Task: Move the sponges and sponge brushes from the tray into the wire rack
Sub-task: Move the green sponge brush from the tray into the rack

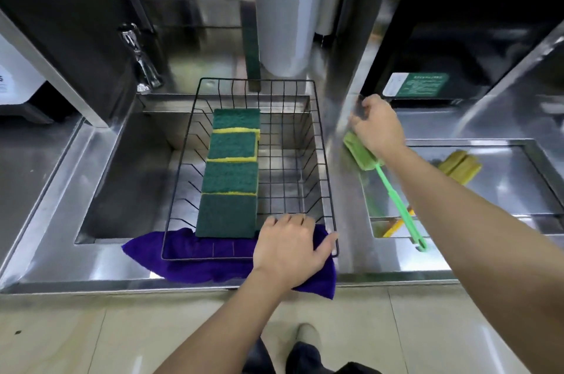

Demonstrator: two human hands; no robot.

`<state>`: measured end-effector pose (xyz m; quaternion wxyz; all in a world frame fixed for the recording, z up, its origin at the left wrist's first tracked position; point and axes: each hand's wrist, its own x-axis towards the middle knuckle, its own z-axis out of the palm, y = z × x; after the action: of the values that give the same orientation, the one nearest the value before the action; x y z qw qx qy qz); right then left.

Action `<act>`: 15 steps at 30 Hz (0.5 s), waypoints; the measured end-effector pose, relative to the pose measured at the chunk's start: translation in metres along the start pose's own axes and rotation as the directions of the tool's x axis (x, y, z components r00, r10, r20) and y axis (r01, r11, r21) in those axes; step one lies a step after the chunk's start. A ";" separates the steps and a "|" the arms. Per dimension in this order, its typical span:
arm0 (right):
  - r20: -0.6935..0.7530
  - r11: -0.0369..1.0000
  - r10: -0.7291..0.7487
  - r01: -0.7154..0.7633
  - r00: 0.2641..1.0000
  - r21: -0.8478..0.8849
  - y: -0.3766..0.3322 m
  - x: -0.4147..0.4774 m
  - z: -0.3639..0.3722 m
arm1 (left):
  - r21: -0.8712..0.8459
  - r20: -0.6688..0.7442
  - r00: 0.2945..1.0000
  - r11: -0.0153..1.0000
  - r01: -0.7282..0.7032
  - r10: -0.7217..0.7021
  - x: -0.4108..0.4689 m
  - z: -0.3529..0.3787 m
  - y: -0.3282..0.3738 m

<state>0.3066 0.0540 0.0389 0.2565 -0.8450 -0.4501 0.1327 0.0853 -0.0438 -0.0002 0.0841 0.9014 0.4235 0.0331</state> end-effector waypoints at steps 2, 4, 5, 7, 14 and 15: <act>0.067 0.996 0.086 -0.084 0.994 -0.029 0.022 -0.006 -0.005 | 0.003 0.012 1.000 1.000 -0.010 0.010 0.000 0.001 -0.001; 0.155 0.988 0.154 -0.153 0.976 -0.019 0.040 -0.015 -0.005 | -0.008 -0.005 1.000 1.000 -0.004 0.004 0.000 0.002 -0.002; 0.206 0.985 0.170 -0.174 0.964 0.005 0.046 -0.021 -0.006 | -0.002 -0.002 1.000 1.000 0.002 -0.002 0.000 0.002 -0.002; 0.325 0.977 0.163 -0.197 0.931 0.074 0.058 -0.031 -0.007 | 0.007 0.016 1.000 1.000 0.021 -0.021 0.000 0.002 0.000; 0.409 0.938 0.162 -0.269 0.898 0.218 0.070 -0.041 -0.007 | -0.014 0.053 0.997 0.998 0.064 -0.063 -0.002 -0.002 0.001; 0.386 0.933 0.160 -0.267 0.908 0.241 0.068 -0.041 -0.010 | -0.020 0.056 0.996 0.998 0.065 -0.064 -0.002 -0.002 0.000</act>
<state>0.3348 -0.0142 0.0092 0.2737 -0.8041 -0.3692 0.3770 0.0836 -0.0456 0.0019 0.1066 0.8868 0.4496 0.0098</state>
